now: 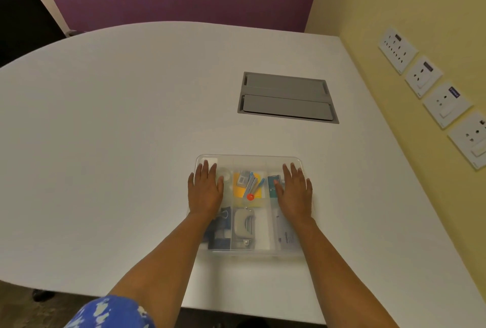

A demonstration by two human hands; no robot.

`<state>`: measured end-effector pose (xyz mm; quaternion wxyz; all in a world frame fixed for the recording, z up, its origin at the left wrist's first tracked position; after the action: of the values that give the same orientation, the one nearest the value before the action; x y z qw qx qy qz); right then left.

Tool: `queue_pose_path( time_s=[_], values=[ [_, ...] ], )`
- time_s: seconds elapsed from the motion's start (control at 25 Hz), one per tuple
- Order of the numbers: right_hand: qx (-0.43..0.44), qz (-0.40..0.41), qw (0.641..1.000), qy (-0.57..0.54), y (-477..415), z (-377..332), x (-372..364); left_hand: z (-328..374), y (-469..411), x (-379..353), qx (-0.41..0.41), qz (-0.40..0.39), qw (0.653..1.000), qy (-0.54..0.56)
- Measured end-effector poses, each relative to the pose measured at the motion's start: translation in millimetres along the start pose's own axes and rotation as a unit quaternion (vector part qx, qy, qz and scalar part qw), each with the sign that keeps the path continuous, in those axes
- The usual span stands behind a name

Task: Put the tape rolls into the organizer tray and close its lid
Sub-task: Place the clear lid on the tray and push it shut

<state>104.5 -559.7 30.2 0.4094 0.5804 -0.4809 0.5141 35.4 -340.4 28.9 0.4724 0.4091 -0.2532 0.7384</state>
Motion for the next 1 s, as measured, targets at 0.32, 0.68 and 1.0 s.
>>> queue_pose_path(
  time_s=[0.32, 0.68, 1.0],
  values=[
    [0.041, 0.034, 0.998, 0.030, -34, -6, -8, 4, -27, -15, -0.014, 0.016, 1.000, -0.017],
    [0.016, 0.026, 0.999, 0.008, -32, -8, -7, 3, -28, -19, -0.004, 0.005, 0.999, -0.035],
    [0.015, 0.024, 0.999, 0.022, -30, -10, -6, 5, -26, -17, -0.016, -0.006, 0.999, -0.051]
  ],
)
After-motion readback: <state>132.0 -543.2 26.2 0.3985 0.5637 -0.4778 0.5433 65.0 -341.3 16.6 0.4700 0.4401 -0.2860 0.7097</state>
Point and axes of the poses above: each hand's wrist, its own y-axis away from the middle knuckle, its own x-axis out of the back of the hand, z = x × y, the point moved 5 cm from there along -y, towards the middle knuckle, and after that the axes turned 10 degrees about y, right-handed, at the moved point
